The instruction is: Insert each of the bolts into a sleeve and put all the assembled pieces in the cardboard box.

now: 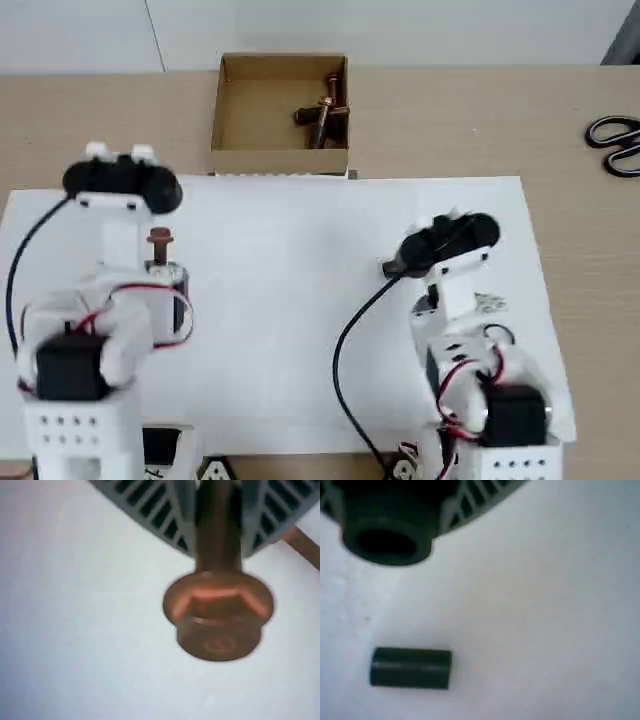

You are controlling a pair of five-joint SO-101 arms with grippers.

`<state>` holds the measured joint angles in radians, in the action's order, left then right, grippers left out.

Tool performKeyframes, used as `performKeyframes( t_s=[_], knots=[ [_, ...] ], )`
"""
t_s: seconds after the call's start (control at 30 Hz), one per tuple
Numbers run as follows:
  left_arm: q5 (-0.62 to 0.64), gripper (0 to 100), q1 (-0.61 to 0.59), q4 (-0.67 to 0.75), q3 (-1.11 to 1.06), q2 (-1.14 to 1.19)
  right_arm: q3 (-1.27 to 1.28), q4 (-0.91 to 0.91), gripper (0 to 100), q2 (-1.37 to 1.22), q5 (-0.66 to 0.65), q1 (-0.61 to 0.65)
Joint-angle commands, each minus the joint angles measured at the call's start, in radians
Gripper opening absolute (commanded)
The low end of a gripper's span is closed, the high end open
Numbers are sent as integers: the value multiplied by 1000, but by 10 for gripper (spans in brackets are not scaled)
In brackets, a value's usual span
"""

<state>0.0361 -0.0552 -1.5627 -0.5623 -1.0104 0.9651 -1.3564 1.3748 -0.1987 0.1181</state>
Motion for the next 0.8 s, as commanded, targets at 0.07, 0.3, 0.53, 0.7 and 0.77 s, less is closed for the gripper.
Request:
performKeyframes(
  t_s=[0.07,0.3,0.53,0.7,0.77],
  knots=[
    [-5,6,8,140,-255,-315,137,131,3,177,98,145],
    [-3,6,8,181,-522,-675,382,263,3,417,118,352],
    [195,6,6,209,-618,-786,505,386,3,429,115,532],
    [433,6,18,215,-621,-810,554,458,3,429,115,631],
    [493,6,34,236,-639,-810,588,489,3,429,114,651]
  ],
)
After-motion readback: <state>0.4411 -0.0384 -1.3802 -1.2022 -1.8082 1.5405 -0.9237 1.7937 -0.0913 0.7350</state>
